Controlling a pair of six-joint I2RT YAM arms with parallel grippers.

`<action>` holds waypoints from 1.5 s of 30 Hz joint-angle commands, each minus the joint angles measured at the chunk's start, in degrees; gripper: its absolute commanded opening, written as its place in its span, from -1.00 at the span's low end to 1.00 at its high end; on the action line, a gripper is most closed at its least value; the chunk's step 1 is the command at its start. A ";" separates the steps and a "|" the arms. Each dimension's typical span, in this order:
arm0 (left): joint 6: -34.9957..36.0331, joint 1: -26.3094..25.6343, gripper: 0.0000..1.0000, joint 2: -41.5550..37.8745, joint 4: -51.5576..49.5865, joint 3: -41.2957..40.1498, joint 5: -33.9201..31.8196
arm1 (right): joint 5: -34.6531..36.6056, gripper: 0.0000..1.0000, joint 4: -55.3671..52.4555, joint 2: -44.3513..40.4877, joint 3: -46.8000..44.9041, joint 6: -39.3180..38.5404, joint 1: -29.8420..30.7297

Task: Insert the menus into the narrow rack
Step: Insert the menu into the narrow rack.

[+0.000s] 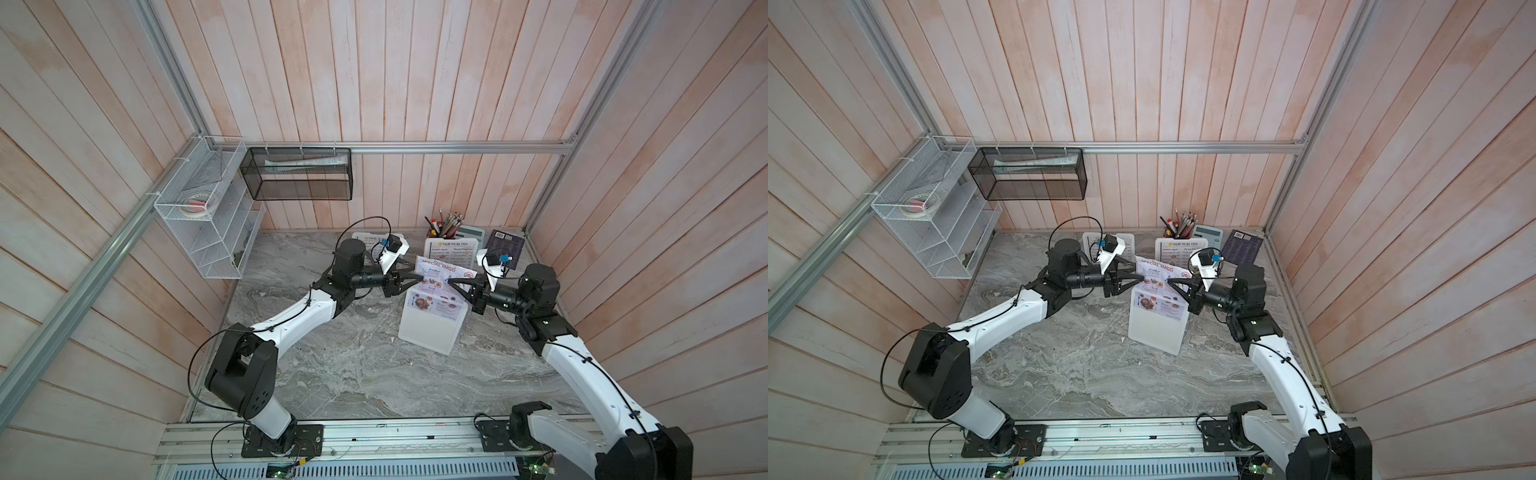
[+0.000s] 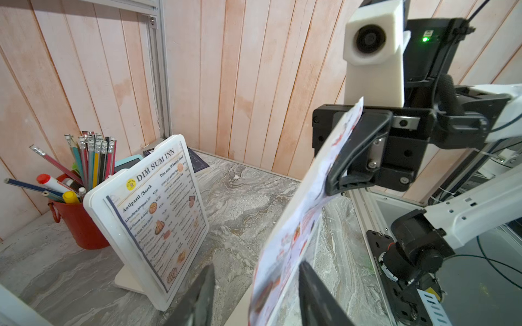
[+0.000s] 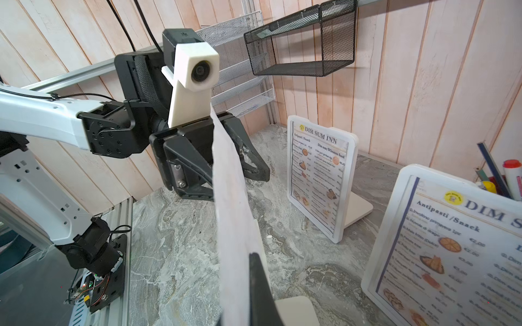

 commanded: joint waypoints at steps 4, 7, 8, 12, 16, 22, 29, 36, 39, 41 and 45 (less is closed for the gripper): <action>0.53 0.04 -0.23 1.20 2.27 2.21 3.78 | 2.82 -1.00 0.03 0.82 -0.64 -0.22 0.54; -0.14 0.05 -0.50 1.44 3.31 2.34 5.14 | 3.28 -0.93 0.48 0.77 -0.58 0.13 0.54; -0.32 -0.02 -0.58 1.53 3.34 2.44 5.33 | 3.53 -0.84 0.58 0.59 -0.47 0.35 0.55; -0.25 -0.06 -0.93 1.71 3.56 1.74 5.58 | 4.57 -0.52 1.87 -1.59 -0.56 1.68 0.58; 0.16 -0.11 -1.00 1.62 4.46 -0.37 5.36 | 4.92 -0.40 3.94 -4.51 -1.66 2.75 0.58; 1.15 -0.10 -1.00 2.32 5.72 -4.09 4.85 | 4.87 -0.37 6.32 -5.59 -3.01 4.00 0.62; 1.17 -0.11 -0.93 2.46 4.75 -3.96 4.49 | 4.78 -0.64 7.83 -3.07 -3.80 4.88 0.71; -0.09 -0.09 -0.31 1.40 4.33 -1.76 4.49 | 4.83 -0.94 8.72 -2.63 -5.56 5.25 1.44; -0.25 -0.35 -0.23 1.28 3.92 -0.39 4.84 | 5.38 -0.95 10.33 -2.93 -7.60 5.35 1.93; -0.26 -0.42 -0.21 1.36 3.40 0.47 4.91 | 5.80 -0.96 11.12 -2.86 -8.60 5.52 2.02; -0.38 -0.71 -0.21 1.62 3.31 1.75 5.52 | 6.85 -0.97 11.58 -2.43 -9.39 5.65 2.09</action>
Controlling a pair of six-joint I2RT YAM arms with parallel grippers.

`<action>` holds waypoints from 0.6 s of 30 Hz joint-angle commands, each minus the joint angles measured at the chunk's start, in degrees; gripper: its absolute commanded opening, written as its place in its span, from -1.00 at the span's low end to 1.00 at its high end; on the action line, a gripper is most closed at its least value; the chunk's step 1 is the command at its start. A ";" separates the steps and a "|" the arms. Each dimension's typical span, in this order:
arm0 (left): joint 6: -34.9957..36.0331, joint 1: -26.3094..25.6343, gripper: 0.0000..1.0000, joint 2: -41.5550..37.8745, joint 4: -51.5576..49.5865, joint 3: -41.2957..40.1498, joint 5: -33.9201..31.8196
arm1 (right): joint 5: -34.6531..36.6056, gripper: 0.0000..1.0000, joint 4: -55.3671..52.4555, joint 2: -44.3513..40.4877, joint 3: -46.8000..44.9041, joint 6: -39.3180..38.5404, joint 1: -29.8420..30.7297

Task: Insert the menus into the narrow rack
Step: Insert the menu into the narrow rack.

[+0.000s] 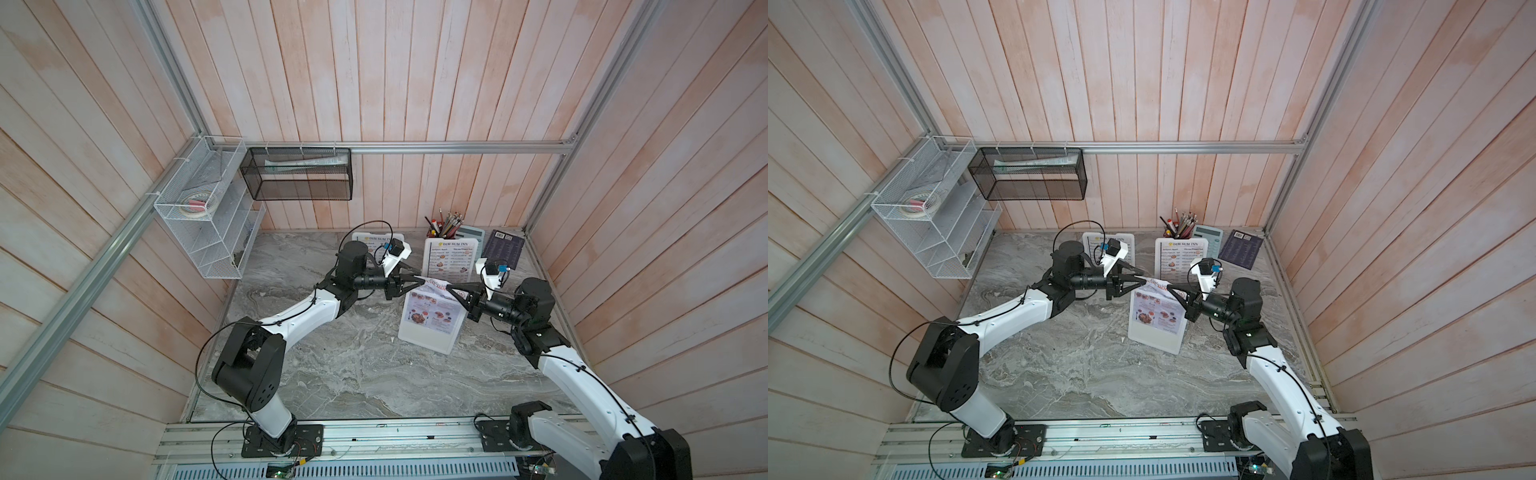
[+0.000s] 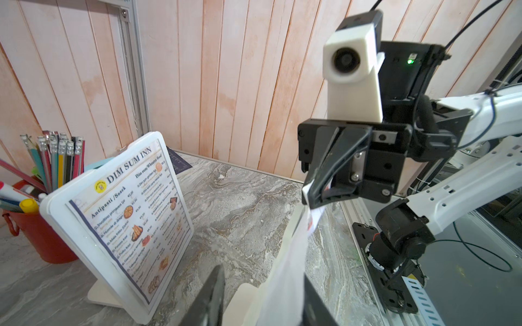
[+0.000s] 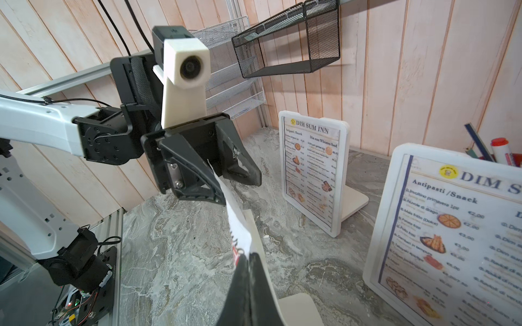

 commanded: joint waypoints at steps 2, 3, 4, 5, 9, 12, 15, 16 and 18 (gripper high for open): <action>0.03 -0.54 -0.22 -0.50 -0.54 2.39 1.25 | 2.32 -0.94 1.22 0.25 -0.64 0.43 0.28; 0.03 -0.57 -0.28 -0.24 -0.68 2.56 1.26 | 2.76 -0.89 0.91 0.14 -0.39 0.43 0.28; 0.12 -0.53 -0.36 0.02 -0.75 2.79 1.38 | 2.96 -0.86 0.67 0.08 -0.17 0.43 0.28; 0.12 -0.55 -0.51 0.21 -0.97 2.84 1.42 | 3.23 -0.80 0.37 -0.17 0.15 0.39 0.28; 0.27 -0.56 -0.80 0.48 -0.76 2.31 1.26 | 7.39 -0.50 -1.97 -1.99 2.10 0.75 0.36; 0.87 -0.62 -0.86 0.25 -0.64 1.17 1.06 | 10.60 -0.39 -4.08 -3.37 3.76 1.41 0.61; 1.51 -0.66 -0.87 -0.08 -0.10 -0.34 1.07 | 16.08 -0.35 -6.67 -4.70 5.36 2.40 1.94; 1.74 -0.66 -0.88 -0.08 0.10 -0.78 1.04 | 18.20 -0.33 -7.40 -5.08 5.69 2.83 2.54; 2.16 -0.63 -0.88 0.05 0.34 -1.66 1.08 | 22.98 -0.31 -8.80 -5.67 6.60 4.00 4.40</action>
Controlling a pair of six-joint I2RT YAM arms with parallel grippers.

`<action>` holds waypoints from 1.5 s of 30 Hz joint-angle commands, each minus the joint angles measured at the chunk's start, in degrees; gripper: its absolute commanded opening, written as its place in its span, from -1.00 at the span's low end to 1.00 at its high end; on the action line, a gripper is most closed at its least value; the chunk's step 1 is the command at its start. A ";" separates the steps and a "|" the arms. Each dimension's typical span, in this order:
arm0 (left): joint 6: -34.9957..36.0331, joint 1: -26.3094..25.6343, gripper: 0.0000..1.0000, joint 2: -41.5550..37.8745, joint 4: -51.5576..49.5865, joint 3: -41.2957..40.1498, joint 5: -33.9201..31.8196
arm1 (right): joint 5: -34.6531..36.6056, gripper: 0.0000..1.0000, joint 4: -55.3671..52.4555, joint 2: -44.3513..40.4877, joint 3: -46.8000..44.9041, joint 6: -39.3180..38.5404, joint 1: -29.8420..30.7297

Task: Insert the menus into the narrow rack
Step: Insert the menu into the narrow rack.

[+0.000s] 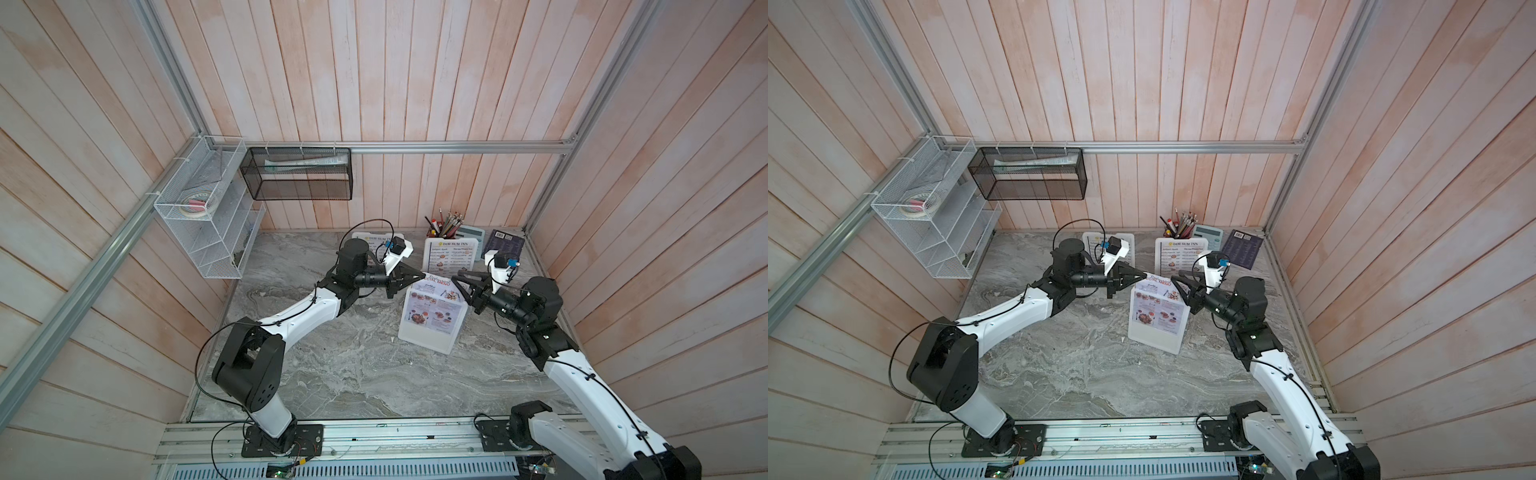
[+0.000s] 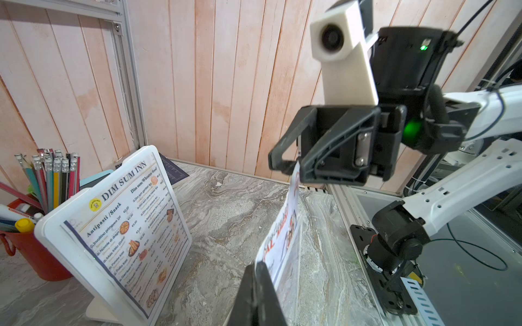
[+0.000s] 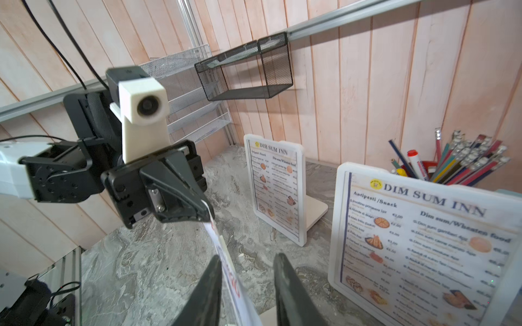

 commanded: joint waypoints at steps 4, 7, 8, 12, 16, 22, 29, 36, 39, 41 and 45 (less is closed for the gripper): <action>2.55 -0.37 -0.88 -0.04 1.67 -4.26 1.99 | 18.01 -0.29 -6.48 -0.76 4.89 3.60 6.61; 2.52 -0.44 -0.83 -0.17 1.76 -4.58 2.00 | 25.51 -0.28 -9.25 0.92 7.79 3.49 11.81; 2.47 -0.44 -0.78 -0.29 1.44 -4.41 1.93 | 28.62 -0.27 -10.53 1.81 9.22 3.42 13.89; 2.16 -0.50 -0.33 -0.96 1.01 -4.13 0.90 | 41.28 -0.28 -15.26 6.88 14.84 4.36 20.78; 1.78 -0.52 -0.08 -2.41 0.68 -4.98 -1.48 | 50.05 -0.28 -19.43 13.37 19.78 4.78 24.98; 0.14 -0.37 -0.02 -6.19 1.95 -8.56 -7.95 | 52.04 -0.32 -21.50 19.34 22.30 6.14 26.32; -1.12 0.65 0.03 -12.51 6.03 -16.63 -11.50 | 53.35 -0.34 -20.11 22.25 20.28 7.60 28.97; -2.42 1.36 0.03 -14.40 7.69 -20.26 -10.76 | 54.12 -0.37 -20.07 24.26 20.83 8.14 29.86; -2.73 1.45 0.03 -14.42 8.38 -21.28 -10.76 | 54.95 -0.37 -20.93 23.90 21.61 7.92 29.95; -2.88 1.54 0.03 -14.43 8.48 -21.69 -10.78 | 56.49 -0.36 -21.88 23.13 22.14 7.82 29.95; -3.49 1.53 0.03 -15.17 9.29 -23.02 -10.89 | 57.73 -0.33 -20.98 20.21 20.11 8.32 29.99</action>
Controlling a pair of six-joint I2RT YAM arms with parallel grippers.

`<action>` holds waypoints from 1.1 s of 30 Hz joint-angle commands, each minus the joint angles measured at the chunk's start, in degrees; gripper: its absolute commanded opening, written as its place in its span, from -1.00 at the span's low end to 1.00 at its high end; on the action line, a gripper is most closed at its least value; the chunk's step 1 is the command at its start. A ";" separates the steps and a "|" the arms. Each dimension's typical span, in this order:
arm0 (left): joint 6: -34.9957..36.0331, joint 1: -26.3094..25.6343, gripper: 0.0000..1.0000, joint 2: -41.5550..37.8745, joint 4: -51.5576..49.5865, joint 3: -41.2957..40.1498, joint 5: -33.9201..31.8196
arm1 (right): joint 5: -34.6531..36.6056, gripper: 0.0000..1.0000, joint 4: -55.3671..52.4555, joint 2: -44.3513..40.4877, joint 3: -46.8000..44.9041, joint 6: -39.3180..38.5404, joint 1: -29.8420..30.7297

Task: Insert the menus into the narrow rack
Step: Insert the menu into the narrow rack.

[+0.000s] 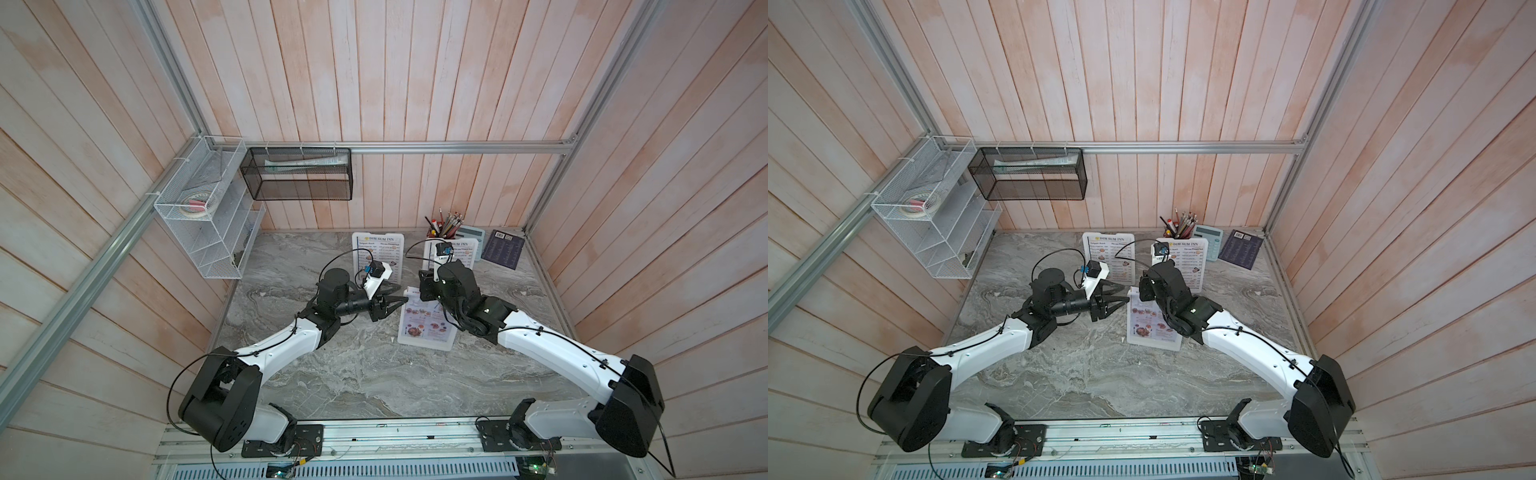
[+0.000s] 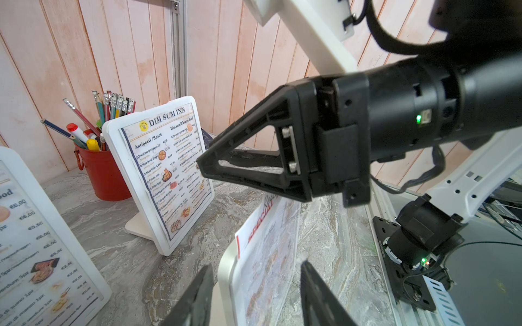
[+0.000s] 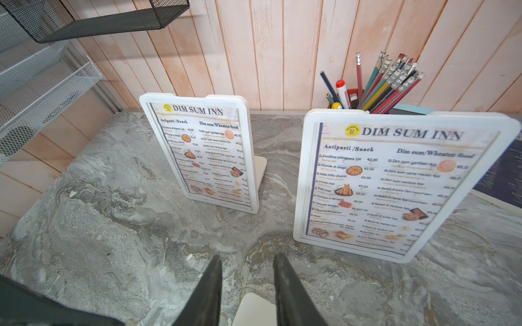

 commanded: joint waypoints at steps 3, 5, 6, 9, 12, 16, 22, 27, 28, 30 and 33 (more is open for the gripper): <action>-2.04 0.20 0.03 -2.55 4.37 -3.56 -2.41 | 2.31 -0.33 0.45 -3.85 -3.26 1.63 0.34; -2.06 0.11 0.03 -3.74 7.19 -5.70 -4.45 | 2.06 -0.34 0.99 -3.92 -4.78 2.31 0.36; -2.05 0.12 0.03 -4.50 10.10 -7.67 -4.81 | 1.87 -0.36 1.35 -3.84 -5.52 2.67 0.33; -4.83 0.12 0.13 -6.60 18.65 -13.45 -6.66 | 1.67 -0.39 1.67 -3.57 -6.71 3.27 0.51; -4.90 0.11 0.15 -7.14 19.85 -15.02 -6.83 | 1.93 -0.39 1.71 -3.56 -7.21 3.78 0.69; -5.62 0.12 0.17 -8.18 17.86 -15.26 -5.84 | 1.97 -0.39 1.62 -3.65 -6.03 2.98 0.86; -7.01 0.12 0.43 -9.17 22.99 -18.65 -2.84 | 1.14 -0.39 1.46 -2.03 -3.63 2.15 1.61; -7.03 0.15 0.43 -8.47 23.38 -19.27 -2.67 | 2.47 -0.39 0.42 3.72 -0.55 1.56 3.83; -7.02 0.12 0.44 -8.29 22.83 -19.02 -2.81 | 2.93 -0.40 -0.15 4.91 0.29 1.52 4.14; -6.99 0.11 0.43 -7.98 21.16 -18.44 -3.00 | 3.92 -0.41 -1.33 7.13 1.81 1.43 4.92; -7.02 0.12 0.42 -7.97 20.27 -18.44 -3.45 | 4.49 -0.41 -1.73 8.55 3.01 0.77 5.74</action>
